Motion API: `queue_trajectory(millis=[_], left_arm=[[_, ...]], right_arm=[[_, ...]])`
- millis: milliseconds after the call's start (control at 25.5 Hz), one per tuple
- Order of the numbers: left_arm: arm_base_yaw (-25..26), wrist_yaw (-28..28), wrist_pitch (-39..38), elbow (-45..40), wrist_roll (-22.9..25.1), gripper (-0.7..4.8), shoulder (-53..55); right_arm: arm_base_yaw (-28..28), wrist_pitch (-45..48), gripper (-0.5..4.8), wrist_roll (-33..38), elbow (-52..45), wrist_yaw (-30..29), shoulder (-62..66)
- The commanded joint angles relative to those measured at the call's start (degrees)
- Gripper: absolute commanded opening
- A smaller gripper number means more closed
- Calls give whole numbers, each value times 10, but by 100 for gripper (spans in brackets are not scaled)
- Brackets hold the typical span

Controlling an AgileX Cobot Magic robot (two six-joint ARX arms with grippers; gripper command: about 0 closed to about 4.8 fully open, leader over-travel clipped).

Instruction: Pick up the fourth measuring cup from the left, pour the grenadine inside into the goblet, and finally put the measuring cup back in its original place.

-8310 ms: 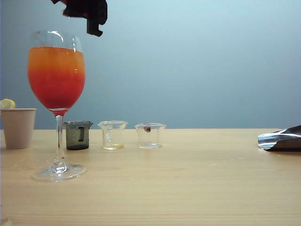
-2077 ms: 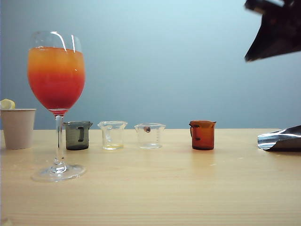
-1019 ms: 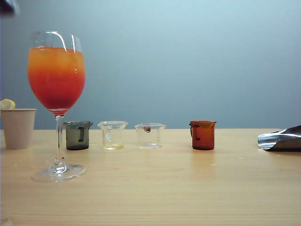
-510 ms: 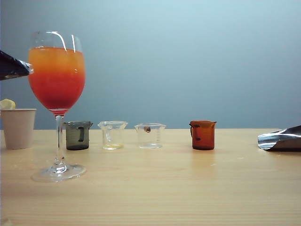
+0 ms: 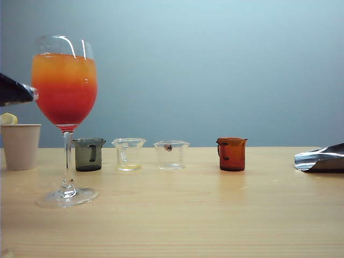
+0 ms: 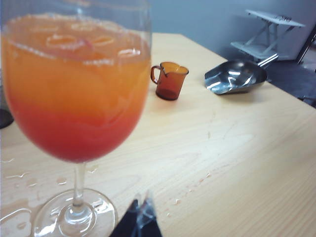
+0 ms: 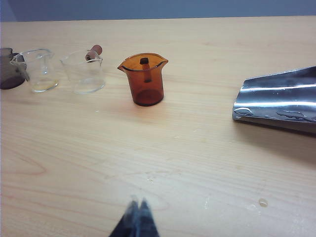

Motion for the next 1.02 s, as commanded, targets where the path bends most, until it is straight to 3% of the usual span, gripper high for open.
queue_trajectory(millis=[39, 392, 627, 745, 862, 1019], left_arm=[[0, 2, 3, 1, 2, -5, 1], [23, 9, -4, 1, 2, -5, -21], [191, 56, -5, 1, 2, -5, -40], [356, 53, -9, 1, 3, -5, -66], [418, 49, -3, 1, 3, -5, -76], [436, 24, -9, 1, 3, -5, -76]], right_arm=[[0, 2, 9, -2, -2, 3, 0], [0, 2, 9, -2, -2, 3, 0], [-28, 2, 9, -2, -2, -6, 0], [-106, 2, 9, -2, -2, -5, 0], [-158, 2, 9, -2, -2, -3, 0], [-189, 1, 9, -2, -2, -3, 0]])
